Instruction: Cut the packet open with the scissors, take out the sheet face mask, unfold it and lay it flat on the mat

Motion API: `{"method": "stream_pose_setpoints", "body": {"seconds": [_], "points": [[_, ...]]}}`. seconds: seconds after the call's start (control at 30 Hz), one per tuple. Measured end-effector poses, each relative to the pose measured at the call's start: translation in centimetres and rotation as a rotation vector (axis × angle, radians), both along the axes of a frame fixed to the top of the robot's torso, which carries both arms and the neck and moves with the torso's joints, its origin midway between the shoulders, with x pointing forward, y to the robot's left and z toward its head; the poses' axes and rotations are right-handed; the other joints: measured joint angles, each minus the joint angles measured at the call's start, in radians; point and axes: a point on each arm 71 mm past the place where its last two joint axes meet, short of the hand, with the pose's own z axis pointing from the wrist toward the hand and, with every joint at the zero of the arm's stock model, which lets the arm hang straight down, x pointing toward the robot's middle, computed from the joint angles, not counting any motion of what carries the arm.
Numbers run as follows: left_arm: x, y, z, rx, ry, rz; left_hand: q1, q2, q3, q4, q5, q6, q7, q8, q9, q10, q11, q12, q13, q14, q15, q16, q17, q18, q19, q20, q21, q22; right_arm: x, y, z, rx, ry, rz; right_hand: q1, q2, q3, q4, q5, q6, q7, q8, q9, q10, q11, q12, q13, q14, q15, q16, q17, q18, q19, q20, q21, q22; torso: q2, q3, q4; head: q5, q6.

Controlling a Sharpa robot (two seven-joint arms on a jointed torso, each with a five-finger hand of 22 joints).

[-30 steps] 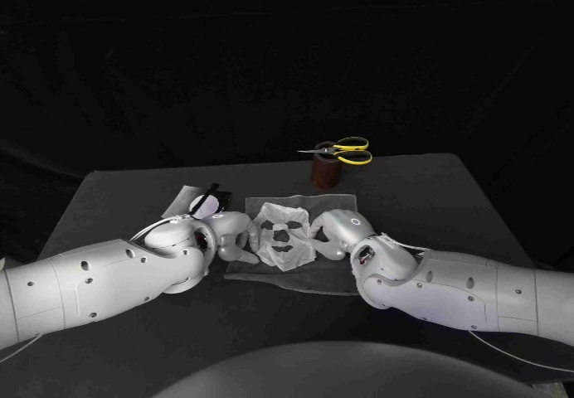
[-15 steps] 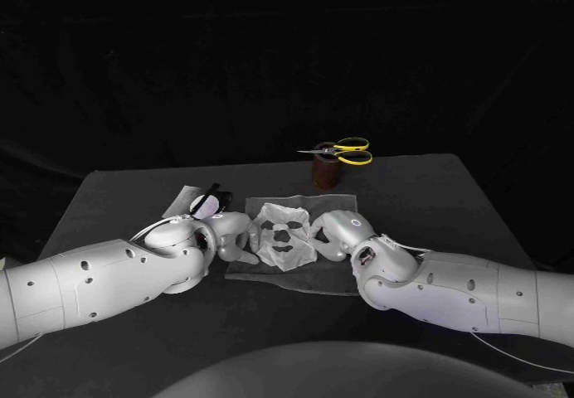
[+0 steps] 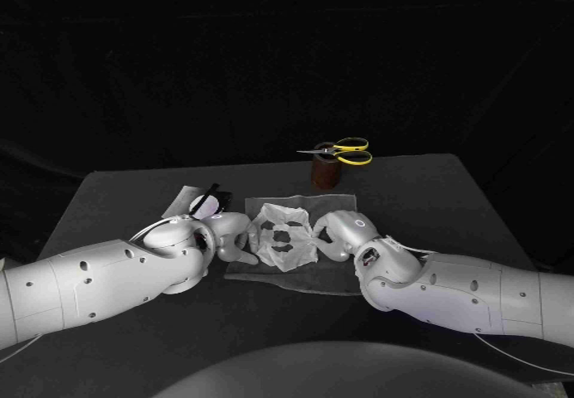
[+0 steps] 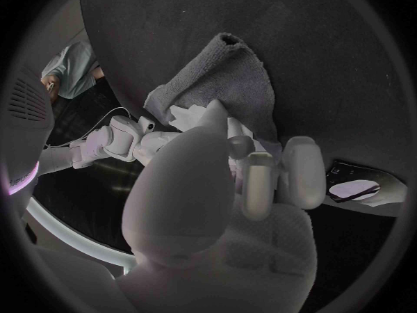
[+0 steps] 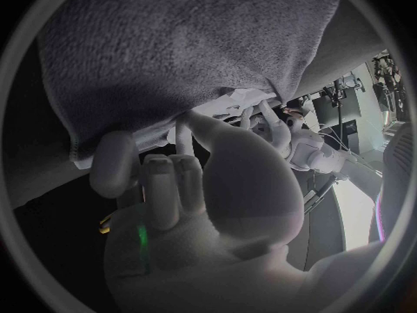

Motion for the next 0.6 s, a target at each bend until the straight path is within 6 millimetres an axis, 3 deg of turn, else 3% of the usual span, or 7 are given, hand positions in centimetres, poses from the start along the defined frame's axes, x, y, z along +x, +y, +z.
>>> {"method": "stream_pose_setpoints", "body": {"seconds": [0.23,0.3,0.6], "points": [[0.0,0.0,0.0,0.000,0.001,0.000,0.000,0.000,0.000,0.000,0.000,0.000,0.000,0.000,0.000,0.000,0.000,0.000,0.000,0.000,0.000,-0.001,0.000,0.000,0.000,0.000,0.000,0.000,0.0,-0.8,0.1,0.003,-0.001,-0.018,-0.016,-0.004,0.014,0.000,0.005,-0.002,0.001,0.007,0.000,0.000,0.000,0.000,0.000,-0.004,-0.004,0.000,0.000,0.000,0.004,-0.004,0.000,0.001,0.000,-0.0002,0.0000,0.001,0.000],[0.0,0.0,0.0,0.000,0.002,0.000,0.000,0.000,0.000,0.000,0.000,0.000,0.000,0.000,0.000,0.000,0.000,0.000,0.000,0.000,0.000,-0.001,0.000,0.000,0.000,0.000,0.000,0.000,-0.1,-1.1,0.1,0.004,0.000,-0.024,-0.019,-0.008,0.038,-0.024,0.005,-0.002,0.002,0.008,0.000,0.000,0.000,0.000,0.000,-0.004,-0.004,0.000,0.000,0.000,0.004,-0.004,0.004,0.003,0.000,-0.0002,-0.0003,0.001,0.000],[0.0,0.1,0.0,0.002,0.003,0.000,0.000,0.000,0.000,0.000,0.000,-0.002,0.002,0.000,0.000,0.000,0.000,0.000,0.000,0.000,0.000,-0.001,0.000,0.000,0.000,0.000,0.000,0.000,-0.2,-1.8,0.2,0.006,0.009,-0.042,-0.024,-0.012,0.044,-0.030,0.005,-0.006,0.006,0.023,0.000,0.000,0.000,0.000,0.000,-0.004,-0.003,-0.003,0.001,0.000,0.004,-0.004,0.004,0.006,0.000,0.0001,-0.0009,0.000,0.000]]}}
